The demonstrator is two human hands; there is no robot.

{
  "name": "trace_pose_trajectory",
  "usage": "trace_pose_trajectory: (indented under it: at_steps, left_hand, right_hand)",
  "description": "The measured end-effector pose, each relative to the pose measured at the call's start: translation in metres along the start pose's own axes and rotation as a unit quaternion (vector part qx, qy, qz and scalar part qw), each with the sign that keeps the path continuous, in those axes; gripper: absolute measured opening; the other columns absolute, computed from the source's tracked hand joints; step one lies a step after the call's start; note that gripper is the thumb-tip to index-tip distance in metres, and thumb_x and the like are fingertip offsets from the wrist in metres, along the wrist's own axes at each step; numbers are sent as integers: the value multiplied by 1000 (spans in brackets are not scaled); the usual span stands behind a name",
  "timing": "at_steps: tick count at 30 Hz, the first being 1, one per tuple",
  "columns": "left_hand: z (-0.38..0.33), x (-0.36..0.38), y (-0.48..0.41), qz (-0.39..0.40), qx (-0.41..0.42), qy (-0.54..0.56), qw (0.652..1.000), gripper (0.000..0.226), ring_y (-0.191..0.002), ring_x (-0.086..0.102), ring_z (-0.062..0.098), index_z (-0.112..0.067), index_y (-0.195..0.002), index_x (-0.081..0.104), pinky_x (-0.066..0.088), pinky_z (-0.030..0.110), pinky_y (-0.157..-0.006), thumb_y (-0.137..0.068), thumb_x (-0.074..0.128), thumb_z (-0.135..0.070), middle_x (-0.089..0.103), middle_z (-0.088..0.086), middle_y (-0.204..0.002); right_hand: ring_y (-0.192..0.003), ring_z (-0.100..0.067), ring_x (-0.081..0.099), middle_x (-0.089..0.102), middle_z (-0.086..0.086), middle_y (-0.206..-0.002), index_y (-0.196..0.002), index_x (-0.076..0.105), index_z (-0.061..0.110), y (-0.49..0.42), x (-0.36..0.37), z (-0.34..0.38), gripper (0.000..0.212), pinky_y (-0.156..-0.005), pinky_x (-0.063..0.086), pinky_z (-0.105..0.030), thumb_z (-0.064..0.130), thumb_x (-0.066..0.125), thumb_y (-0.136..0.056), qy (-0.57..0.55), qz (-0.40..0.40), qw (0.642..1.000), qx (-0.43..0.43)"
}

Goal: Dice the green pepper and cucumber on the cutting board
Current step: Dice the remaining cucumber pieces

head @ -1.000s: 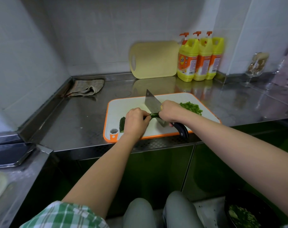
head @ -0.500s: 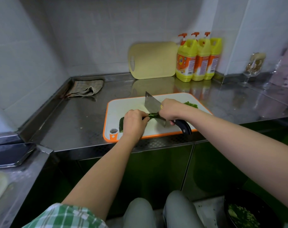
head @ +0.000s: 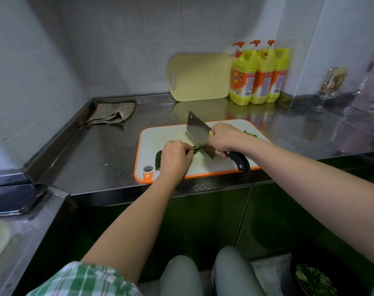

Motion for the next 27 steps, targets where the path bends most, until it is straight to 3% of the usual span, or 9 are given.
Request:
trace_pose_trajectory:
  at_steps: [4, 8, 11, 15, 22, 27]
  left_hand:
    - [0, -1, 0, -4, -1, -1, 1000, 19, -83, 58, 21, -15, -97, 78, 35, 27, -68, -92, 61, -22, 74, 6, -89]
    - [1, 0, 0, -2, 1, 3, 1000, 19, -86, 59, 22, -16, -100, 78, 38, 28, -69, -92, 62, -21, 75, 5, -91]
    - [1, -1, 1, -3, 6, 8, 1000, 18, -89, 60, 22, -16, -101, 77, 41, 29, -73, -92, 62, -22, 75, 4, -95]
    - [2, 0, 0, 1, 12, 19, 1000, 18, -94, 61, 24, -17, -104, 77, 40, 30, -77, -91, 64, -21, 75, 3, -99]
    - [0, -2, 1, 0, 12, 21, 1000, 18, -89, 62, 23, -18, -104, 77, 39, 27, -74, -91, 65, -22, 75, 4, -97]
    - [0, -3, 1, 7, 10, 29, 1000, 17, -88, 64, 21, -17, -103, 77, 40, 25, -73, -90, 66, -21, 76, 4, -96]
  right_hand:
    - [-42, -17, 55, 55, -6, -40, -95, 64, -3, 2, 9, 6, 20, -48, 44, -24, -1, 46, -86, 63, 30, 997, 20]
    - [-52, -24, 60, 60, -12, -64, -98, 62, 0, -3, 21, 9, 18, -55, 52, -31, -3, 55, -82, 44, -6, 999, 25]
    - [-45, -22, 59, 60, -12, -64, -93, 59, 2, -7, 22, 4, 8, -47, 48, -26, 4, 53, -88, 12, -27, 999, 18]
    - [-40, -19, 57, 59, -12, -64, -87, 51, 4, -5, 11, -3, 12, -41, 39, -22, 9, 43, -94, -21, -47, 999, 2]
    - [-45, -21, 54, 56, -13, -55, -94, 56, -2, 9, 0, 10, 18, -48, 43, -25, 1, 38, -90, 30, 31, 999, 8]
    - [-57, -23, 60, 56, -9, -58, -98, 63, -3, 5, 17, 13, 17, -60, 51, -29, -5, 56, -82, 70, 26, 997, 19]
Point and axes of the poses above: each hand's wrist, its own y-axis away from the middle knuckle, its own x-axis out of the palm, z = x × y, the point moved 5 cm from there along -y, towards the middle knuckle
